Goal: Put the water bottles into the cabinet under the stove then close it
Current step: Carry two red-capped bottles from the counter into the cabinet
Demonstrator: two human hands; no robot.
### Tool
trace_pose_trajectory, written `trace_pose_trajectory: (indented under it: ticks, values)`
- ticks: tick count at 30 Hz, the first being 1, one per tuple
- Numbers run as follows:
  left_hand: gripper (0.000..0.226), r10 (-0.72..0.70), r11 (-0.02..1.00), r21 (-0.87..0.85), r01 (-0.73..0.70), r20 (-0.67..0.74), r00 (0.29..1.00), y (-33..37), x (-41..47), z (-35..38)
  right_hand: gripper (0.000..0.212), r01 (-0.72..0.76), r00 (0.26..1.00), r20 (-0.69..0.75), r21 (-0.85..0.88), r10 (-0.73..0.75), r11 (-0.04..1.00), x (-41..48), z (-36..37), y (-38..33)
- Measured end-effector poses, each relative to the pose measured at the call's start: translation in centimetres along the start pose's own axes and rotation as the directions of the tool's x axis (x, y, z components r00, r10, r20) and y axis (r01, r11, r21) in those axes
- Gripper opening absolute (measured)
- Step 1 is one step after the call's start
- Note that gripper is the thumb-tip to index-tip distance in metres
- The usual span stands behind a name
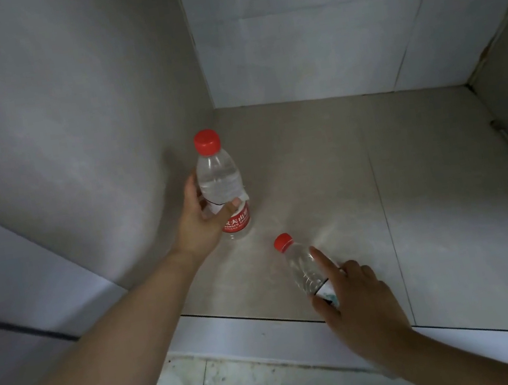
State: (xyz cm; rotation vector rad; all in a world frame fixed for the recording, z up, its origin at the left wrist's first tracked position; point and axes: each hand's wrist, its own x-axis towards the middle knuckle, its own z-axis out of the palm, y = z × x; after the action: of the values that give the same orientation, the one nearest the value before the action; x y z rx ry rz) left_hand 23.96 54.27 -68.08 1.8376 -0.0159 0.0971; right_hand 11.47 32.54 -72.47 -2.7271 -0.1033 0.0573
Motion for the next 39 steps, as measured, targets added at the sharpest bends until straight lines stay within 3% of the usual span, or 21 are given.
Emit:
trace_pose_trajectory:
  ticks: [8,11,13,15,17,20,23,27,30,33,39]
  values:
    - [0.066,-0.141,0.987,0.087,0.132,0.116,0.983,0.2,1.3,-3.1,0.067,-0.029,0.999,0.027,0.019,0.028,0.999,0.1,-0.1,0.0]
    - [0.09,-0.17,0.977,0.141,0.16,0.063,0.983,-0.3,0.4,-2.6,0.068,-0.037,0.998,0.06,0.028,0.035,0.999,0.2,-0.4,-0.1]
    - [0.096,-0.222,0.942,0.251,0.222,-0.031,0.975,-2.0,-1.9,-1.4,0.068,-0.057,0.995,0.085,0.05,0.053,0.997,0.2,-0.6,0.1]
    - [0.084,-0.237,0.824,0.504,0.258,-0.108,0.966,-4.2,-5.2,-0.2,0.069,-0.084,0.991,0.116,0.088,0.074,0.993,0.3,-0.9,0.0]
    - [0.081,-0.196,0.696,0.699,0.166,-0.038,0.98,-6.4,-8.2,0.8,0.069,-0.093,0.988,0.136,0.113,0.077,0.989,0.4,-1.2,-0.2]
    - [0.087,-0.118,0.565,0.825,0.025,0.051,0.992,-8.5,-10.0,1.5,0.071,-0.094,0.986,0.151,0.111,0.076,0.989,0.8,-1.6,-0.3]
    - [0.081,-0.046,0.546,0.838,0.005,0.023,0.999,-9.0,-10.1,1.6,0.076,-0.103,0.977,0.196,0.09,0.083,0.991,1.4,-2.2,0.0]
    - [0.074,-0.039,0.573,0.82,0.012,0.012,0.999,-9.2,-10.0,1.3,0.083,-0.192,0.954,0.267,0.205,0.134,0.96,2.7,-2.8,0.4]
    - [0.07,-0.023,0.579,0.815,0.011,0.003,1.0,-9.3,-9.9,1.3,0.078,-0.18,0.977,0.172,0.358,0.125,0.916,4.1,-3.4,-0.1]
    - [0.068,-0.009,0.598,0.801,-0.002,0.008,1.0,-9.3,-10.0,1.3,0.067,-0.07,0.997,0.027,0.551,0.066,0.832,6.4,-4.8,-1.5]
    - [0.067,-0.003,0.609,0.793,-0.001,0.005,1.0,-9.1,-10.0,1.3,0.072,0.071,0.992,-0.126,0.69,0.024,0.72,10.5,-5.7,-4.4]
